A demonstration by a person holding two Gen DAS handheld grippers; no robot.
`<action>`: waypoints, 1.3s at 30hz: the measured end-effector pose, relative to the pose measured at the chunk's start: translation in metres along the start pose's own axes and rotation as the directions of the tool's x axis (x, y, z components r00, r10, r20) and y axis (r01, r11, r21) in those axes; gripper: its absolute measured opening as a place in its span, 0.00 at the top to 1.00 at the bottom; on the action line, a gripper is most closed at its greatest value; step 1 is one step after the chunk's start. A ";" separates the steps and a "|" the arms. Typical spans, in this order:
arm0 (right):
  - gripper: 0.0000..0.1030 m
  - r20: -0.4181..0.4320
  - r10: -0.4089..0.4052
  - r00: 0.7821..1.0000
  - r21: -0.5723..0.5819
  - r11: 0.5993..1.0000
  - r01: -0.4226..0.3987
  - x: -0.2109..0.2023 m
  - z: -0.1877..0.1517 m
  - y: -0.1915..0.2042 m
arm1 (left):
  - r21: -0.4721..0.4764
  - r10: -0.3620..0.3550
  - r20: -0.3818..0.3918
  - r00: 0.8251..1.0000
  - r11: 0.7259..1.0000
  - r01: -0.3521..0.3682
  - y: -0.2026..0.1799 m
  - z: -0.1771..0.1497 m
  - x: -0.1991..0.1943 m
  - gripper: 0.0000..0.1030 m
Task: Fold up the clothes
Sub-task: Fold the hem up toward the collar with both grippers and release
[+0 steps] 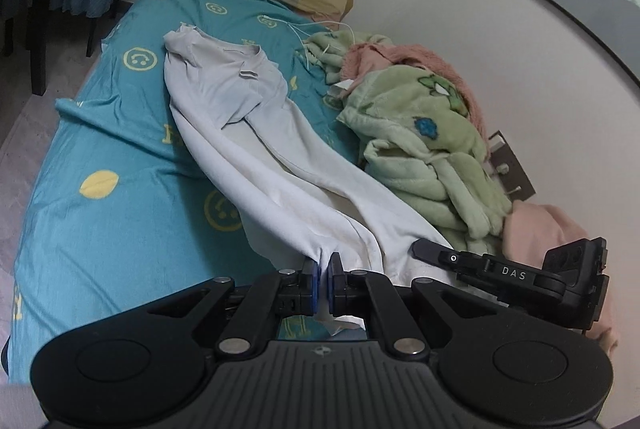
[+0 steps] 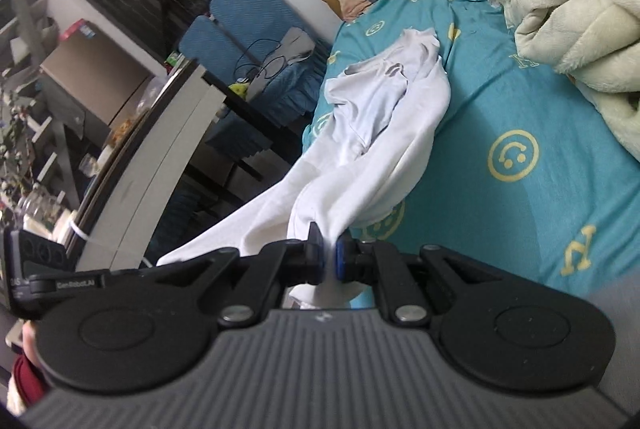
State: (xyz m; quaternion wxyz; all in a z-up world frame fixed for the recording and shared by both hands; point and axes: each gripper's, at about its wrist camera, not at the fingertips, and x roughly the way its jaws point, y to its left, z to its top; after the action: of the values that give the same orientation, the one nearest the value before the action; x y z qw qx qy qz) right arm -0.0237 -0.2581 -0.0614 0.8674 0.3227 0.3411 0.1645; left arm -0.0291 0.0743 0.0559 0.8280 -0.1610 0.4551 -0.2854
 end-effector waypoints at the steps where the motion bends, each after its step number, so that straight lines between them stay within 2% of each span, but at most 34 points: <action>1: 0.91 -0.003 -0.001 1.000 -0.010 1.000 0.001 -0.006 -0.007 0.002 | -0.003 -0.003 -0.003 1.000 1.000 0.003 0.000 -0.010 -0.004 0.96; 7: 0.91 -0.020 -0.011 1.000 -0.022 1.000 0.011 -0.044 -0.057 0.002 | -0.034 -0.011 -0.027 1.000 0.999 0.010 0.003 -0.073 -0.027 0.96; 12: 0.91 -0.017 -0.032 0.999 -0.021 0.999 0.031 -0.058 -0.083 -0.001 | -0.032 0.009 -0.020 1.000 0.999 -0.010 0.009 -0.103 -0.037 0.96; 15: 0.91 -0.015 -0.036 0.999 -0.014 0.999 0.036 -0.054 -0.080 -0.003 | -0.045 0.005 0.003 1.000 0.999 -0.005 0.012 -0.099 -0.037 0.96; 19: 0.91 0.016 -0.047 0.999 -0.031 0.998 0.048 -0.046 -0.060 0.000 | -0.028 0.026 0.062 0.998 0.999 -0.025 0.008 -0.066 -0.027 0.96; 24: 0.91 0.048 -0.078 0.996 -0.032 0.996 0.080 -0.012 -0.002 0.001 | -0.014 0.051 0.139 0.989 0.999 -0.050 0.006 -0.014 -0.008 0.96; 29: 0.91 0.058 -0.126 0.990 -0.062 0.990 0.130 0.040 0.057 -0.006 | -0.016 0.106 0.197 0.975 0.994 -0.105 0.021 0.048 0.031 0.96; 32: 0.91 0.050 -0.167 0.985 -0.058 0.984 0.170 0.079 0.086 -0.020 | -0.021 0.154 0.204 0.967 0.988 -0.153 0.038 0.083 0.067 0.95; 36: 0.90 0.019 -0.222 0.975 -0.029 0.975 0.222 0.134 0.112 -0.048 | -0.039 0.211 0.169 0.963 0.977 -0.208 0.072 0.120 0.130 0.95; 39: 0.90 -0.013 -0.269 0.963 -0.034 0.963 0.268 0.176 0.124 -0.071 | -0.022 0.265 0.135 0.955 0.964 -0.265 0.102 0.134 0.181 0.95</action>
State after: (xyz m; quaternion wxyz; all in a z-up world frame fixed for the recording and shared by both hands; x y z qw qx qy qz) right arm 0.1928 -0.2773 -0.1256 0.8838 0.2584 0.3864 0.0536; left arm 0.1938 0.0434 -0.0456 0.8876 -0.1193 0.4155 -0.1592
